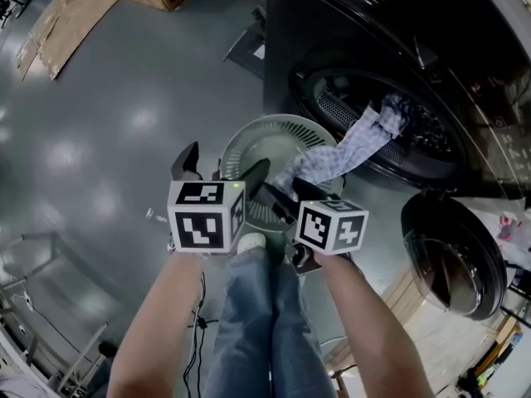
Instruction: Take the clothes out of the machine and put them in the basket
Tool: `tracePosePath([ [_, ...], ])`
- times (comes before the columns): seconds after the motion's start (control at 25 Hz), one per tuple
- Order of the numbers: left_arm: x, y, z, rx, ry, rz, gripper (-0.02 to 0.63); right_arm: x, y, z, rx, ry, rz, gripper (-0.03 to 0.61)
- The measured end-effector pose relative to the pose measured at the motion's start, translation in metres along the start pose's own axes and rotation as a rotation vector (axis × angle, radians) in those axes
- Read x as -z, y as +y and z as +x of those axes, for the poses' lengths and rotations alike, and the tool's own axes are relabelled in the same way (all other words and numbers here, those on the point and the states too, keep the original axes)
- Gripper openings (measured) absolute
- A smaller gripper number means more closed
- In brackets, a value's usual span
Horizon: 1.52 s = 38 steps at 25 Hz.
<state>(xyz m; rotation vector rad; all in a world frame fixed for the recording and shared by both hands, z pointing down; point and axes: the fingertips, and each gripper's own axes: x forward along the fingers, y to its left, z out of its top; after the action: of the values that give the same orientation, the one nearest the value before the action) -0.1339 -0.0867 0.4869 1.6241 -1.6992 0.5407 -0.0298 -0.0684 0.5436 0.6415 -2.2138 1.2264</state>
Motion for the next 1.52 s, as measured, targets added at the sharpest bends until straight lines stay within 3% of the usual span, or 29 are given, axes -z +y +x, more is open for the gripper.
tracePosePath([
  [0.04, 0.001, 0.001, 0.001, 0.000, 0.000, -0.002, 0.563, 0.004, -0.003, 0.003, 0.010, 0.015, -0.022, 0.365],
  [0.16, 0.008, 0.002, 0.006, 0.006, 0.006, -0.006, 0.563, 0.007, -0.021, 0.002, 0.077, 0.032, -0.089, 0.371],
  [0.48, 0.034, -0.018, 0.038, 0.045, 0.044, 0.015, 0.563, -0.007, -0.087, -0.016, 0.196, -0.024, -0.083, 0.379],
  [0.84, 0.045, -0.063, 0.089, 0.113, 0.047, 0.045, 0.563, -0.052, -0.169, -0.033, 0.329, -0.079, -0.289, 0.377],
  [1.04, 0.042, -0.078, 0.116, 0.139, 0.054, 0.085, 0.563, -0.095, -0.237, -0.048, 0.522, -0.075, -0.438, 0.377],
  [1.24, 0.033, -0.088, 0.139, 0.161, 0.019, 0.085, 0.563, -0.138, -0.292, -0.060, 0.667, -0.093, -0.467, 0.377],
  [1.32, 0.034, -0.090, 0.147, 0.165, 0.012, 0.093, 0.563, -0.144, -0.306, -0.059, 0.675, -0.081, -0.457, 0.377],
  [1.52, 0.035, -0.093, 0.161, 0.178, 0.016, 0.101, 0.563, -0.148, -0.317, -0.049, 0.525, -0.020, -0.388, 0.388],
])
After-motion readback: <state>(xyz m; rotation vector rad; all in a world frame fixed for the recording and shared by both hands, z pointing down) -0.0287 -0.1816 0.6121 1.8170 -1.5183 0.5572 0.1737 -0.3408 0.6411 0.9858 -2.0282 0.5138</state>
